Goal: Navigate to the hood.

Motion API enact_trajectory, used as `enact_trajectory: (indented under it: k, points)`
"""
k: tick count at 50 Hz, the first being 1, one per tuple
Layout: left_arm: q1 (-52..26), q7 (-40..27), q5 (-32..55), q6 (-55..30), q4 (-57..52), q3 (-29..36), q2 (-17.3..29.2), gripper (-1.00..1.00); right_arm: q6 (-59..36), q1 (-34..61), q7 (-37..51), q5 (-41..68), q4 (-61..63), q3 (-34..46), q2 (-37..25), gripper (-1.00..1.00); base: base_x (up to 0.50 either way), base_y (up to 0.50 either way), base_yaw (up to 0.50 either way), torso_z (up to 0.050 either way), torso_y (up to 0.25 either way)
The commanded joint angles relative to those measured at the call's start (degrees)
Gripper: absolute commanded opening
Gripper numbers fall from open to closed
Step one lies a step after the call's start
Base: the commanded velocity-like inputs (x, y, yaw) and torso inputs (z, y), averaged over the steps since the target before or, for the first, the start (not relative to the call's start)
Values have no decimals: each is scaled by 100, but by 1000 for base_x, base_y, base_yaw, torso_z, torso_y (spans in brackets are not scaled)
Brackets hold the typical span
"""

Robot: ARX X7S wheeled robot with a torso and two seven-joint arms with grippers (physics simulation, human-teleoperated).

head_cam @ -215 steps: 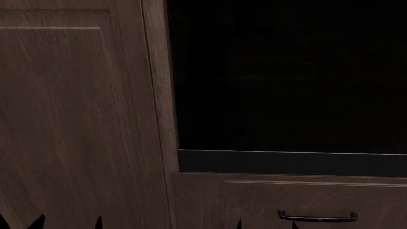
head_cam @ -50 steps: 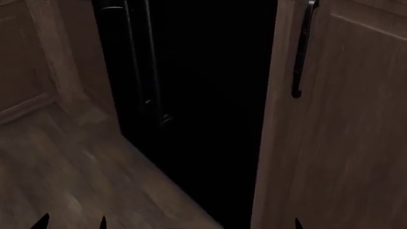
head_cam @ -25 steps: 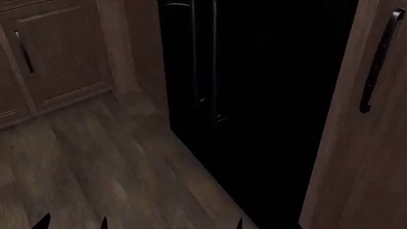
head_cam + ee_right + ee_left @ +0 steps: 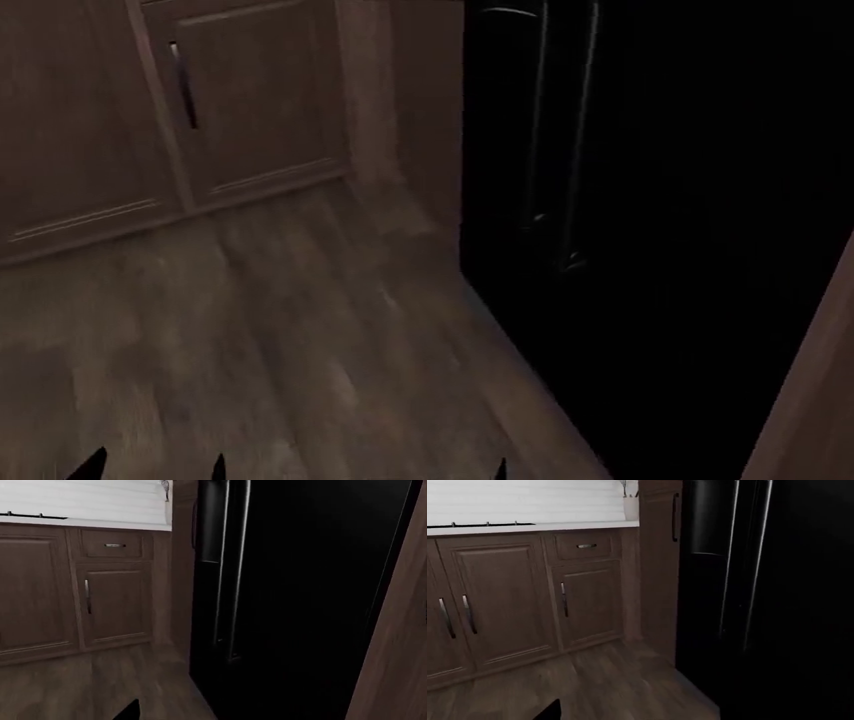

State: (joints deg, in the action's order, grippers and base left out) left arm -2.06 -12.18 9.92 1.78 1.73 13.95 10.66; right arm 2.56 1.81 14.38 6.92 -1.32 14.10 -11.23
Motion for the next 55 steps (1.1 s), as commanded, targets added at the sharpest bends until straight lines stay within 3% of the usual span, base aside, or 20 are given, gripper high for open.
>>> enact_trajectory:
  k: [1, 55]
  points:
    - [-3, -25, 32, 14, -3, 35, 24, 100, 23, 7, 36, 16, -7, 28, -24, 100, 0, 0, 500, 0, 0]
    - [-34, -115, 136, 71, 12, 207, 134, 100, 16, 36, 152, 138, -9, 153, -137, 100, 0, 0, 500, 0, 0]
